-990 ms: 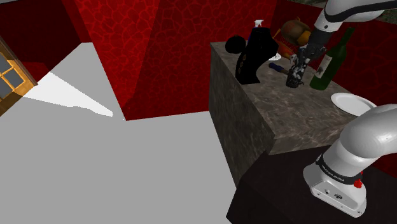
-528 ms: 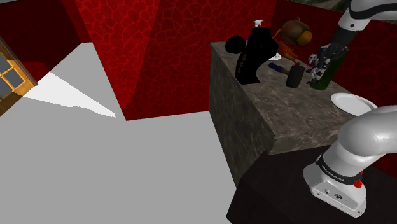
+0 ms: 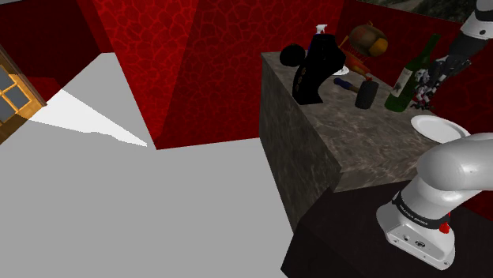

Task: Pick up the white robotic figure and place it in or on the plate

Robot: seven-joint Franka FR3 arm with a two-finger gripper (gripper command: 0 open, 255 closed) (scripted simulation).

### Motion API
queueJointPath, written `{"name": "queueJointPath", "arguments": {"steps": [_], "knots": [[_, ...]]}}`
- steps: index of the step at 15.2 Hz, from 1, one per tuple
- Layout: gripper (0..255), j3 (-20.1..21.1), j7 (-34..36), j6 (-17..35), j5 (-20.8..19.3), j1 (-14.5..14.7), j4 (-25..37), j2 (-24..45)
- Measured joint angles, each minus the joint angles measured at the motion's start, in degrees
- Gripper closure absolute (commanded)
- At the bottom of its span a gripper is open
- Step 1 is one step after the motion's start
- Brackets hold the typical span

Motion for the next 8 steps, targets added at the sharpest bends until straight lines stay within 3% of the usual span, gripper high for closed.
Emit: {"name": "queueJointPath", "arguments": {"steps": [8], "knots": [[255, -8.6, -11.1, -4.5, -4.8, -3.2, 6.1, -0.8]]}}
